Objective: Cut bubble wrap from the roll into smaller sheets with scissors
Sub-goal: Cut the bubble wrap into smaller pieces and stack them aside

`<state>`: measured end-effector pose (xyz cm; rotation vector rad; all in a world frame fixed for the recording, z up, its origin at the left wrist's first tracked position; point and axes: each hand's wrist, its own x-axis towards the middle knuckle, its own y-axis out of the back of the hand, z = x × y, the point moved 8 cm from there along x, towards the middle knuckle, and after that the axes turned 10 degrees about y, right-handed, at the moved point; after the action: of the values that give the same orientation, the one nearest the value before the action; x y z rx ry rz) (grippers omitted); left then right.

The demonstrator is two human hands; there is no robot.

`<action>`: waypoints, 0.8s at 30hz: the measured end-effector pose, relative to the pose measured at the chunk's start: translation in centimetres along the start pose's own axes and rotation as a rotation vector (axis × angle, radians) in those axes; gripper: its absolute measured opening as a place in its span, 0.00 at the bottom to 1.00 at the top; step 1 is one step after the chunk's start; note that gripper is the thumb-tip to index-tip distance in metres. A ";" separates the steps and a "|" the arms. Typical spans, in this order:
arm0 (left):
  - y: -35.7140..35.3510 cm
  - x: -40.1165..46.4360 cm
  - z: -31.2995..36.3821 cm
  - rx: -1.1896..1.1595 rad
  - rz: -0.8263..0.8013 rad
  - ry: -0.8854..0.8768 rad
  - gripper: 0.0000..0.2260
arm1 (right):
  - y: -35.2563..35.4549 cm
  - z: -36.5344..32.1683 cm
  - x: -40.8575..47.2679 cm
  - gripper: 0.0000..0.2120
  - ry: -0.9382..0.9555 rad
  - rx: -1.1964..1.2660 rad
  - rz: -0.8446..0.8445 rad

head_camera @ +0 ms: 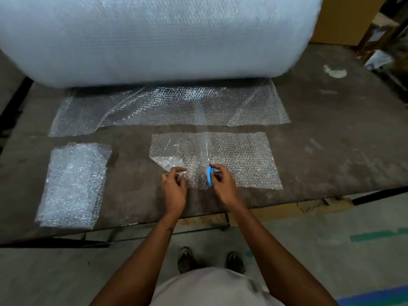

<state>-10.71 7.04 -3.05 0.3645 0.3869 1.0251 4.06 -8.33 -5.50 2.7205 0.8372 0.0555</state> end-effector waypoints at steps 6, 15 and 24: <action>-0.3 -0.3 0.8 -0.219 -0.005 0.032 0.14 | -2.0 1.6 -2.5 0.11 -0.175 0.210 0.026; -5.5 -0.2 0.0 -0.568 -0.258 0.347 0.20 | -2.2 0.2 -3.9 0.07 -0.210 0.304 -0.058; -5.6 1.8 0.1 -0.472 -0.243 0.304 0.13 | -1.6 0.4 -8.6 0.11 -0.316 0.412 -0.057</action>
<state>-5.59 5.98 -5.83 -0.2609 0.4349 0.8997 -3.86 -11.97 -5.94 2.9554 0.9098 -0.6061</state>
